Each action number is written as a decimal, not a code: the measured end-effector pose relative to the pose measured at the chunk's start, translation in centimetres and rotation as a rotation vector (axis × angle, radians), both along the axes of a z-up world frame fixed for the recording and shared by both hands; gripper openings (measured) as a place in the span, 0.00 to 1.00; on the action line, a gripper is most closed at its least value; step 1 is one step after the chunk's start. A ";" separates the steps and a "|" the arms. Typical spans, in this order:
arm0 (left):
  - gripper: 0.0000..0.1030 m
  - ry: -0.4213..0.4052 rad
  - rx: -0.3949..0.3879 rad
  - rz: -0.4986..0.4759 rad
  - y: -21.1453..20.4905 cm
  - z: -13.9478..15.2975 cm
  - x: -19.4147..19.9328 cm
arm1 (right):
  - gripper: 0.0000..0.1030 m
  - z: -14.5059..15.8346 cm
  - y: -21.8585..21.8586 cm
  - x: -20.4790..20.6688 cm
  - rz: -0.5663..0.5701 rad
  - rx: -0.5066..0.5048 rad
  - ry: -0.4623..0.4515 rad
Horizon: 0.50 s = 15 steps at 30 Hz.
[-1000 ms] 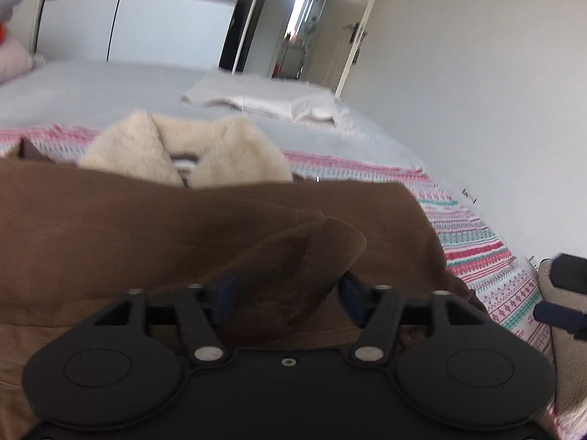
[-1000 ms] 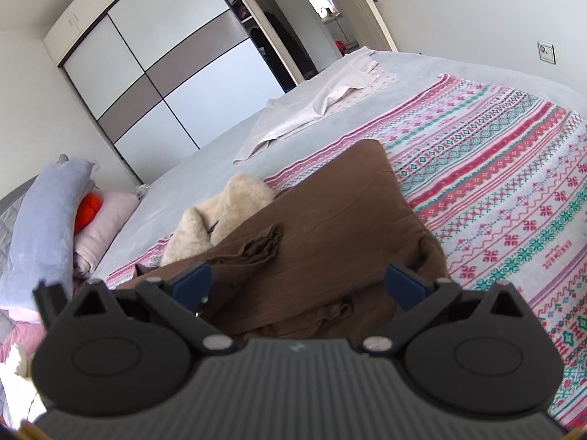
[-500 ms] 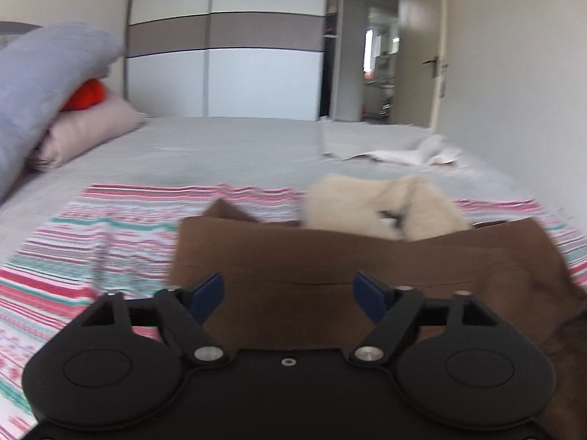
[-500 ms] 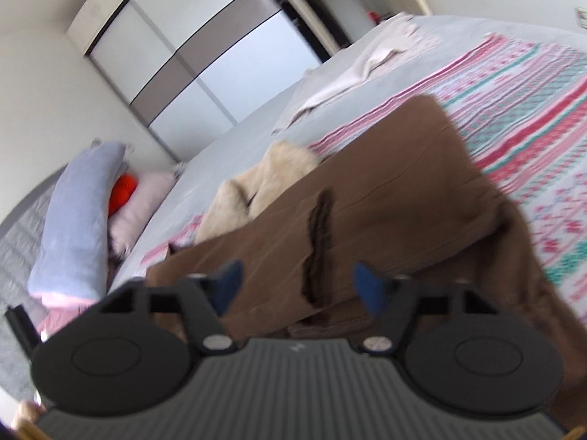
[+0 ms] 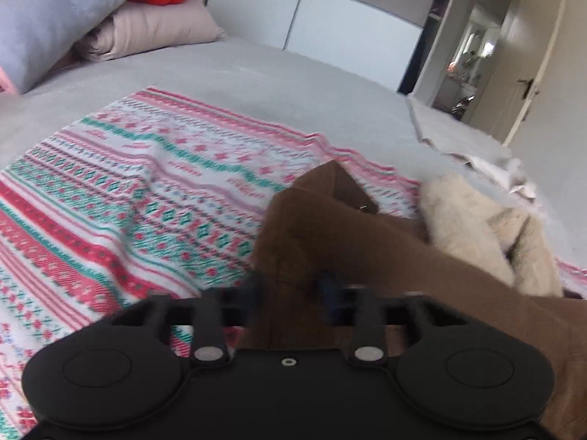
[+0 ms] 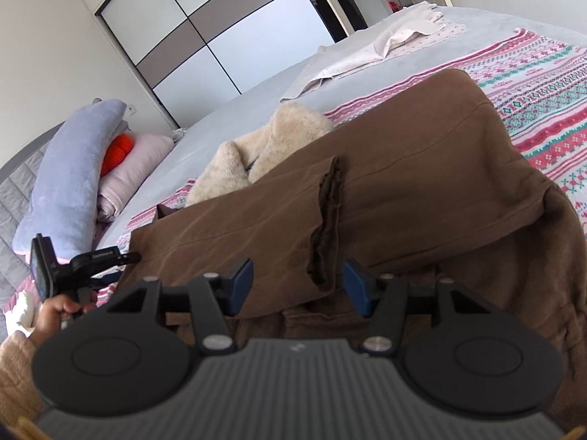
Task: Fold large clothes
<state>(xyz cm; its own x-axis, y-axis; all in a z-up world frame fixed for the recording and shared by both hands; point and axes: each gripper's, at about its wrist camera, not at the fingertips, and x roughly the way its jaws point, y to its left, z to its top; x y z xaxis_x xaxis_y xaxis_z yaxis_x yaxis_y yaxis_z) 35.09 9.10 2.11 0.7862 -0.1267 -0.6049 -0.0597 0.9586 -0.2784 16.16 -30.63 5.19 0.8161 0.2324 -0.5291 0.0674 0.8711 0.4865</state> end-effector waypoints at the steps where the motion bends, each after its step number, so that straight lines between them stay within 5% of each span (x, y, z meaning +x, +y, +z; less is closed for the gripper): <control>1: 0.20 -0.040 0.015 0.031 -0.4 0.3 -0.8 | 0.52 0.0 0.1 0.0 0.001 -0.010 -0.008; 9: 0.33 -0.121 0.260 0.074 -3.6 -1.0 -2.3 | 0.36 1.0 2.3 -0.5 0.042 -0.159 -0.080; 15: 0.42 -0.248 0.227 -0.069 -4.8 1.4 -7.2 | 0.33 1.3 3.4 -0.4 0.104 -0.171 -0.149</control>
<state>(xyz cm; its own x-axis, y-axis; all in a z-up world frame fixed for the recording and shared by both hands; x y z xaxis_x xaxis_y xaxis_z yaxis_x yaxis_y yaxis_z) 27.89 4.32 3.54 0.9071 -0.0687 -0.4154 0.0500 0.9972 -0.0556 15.79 -27.18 6.53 0.8642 0.2369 -0.4438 -0.0887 0.9401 0.3292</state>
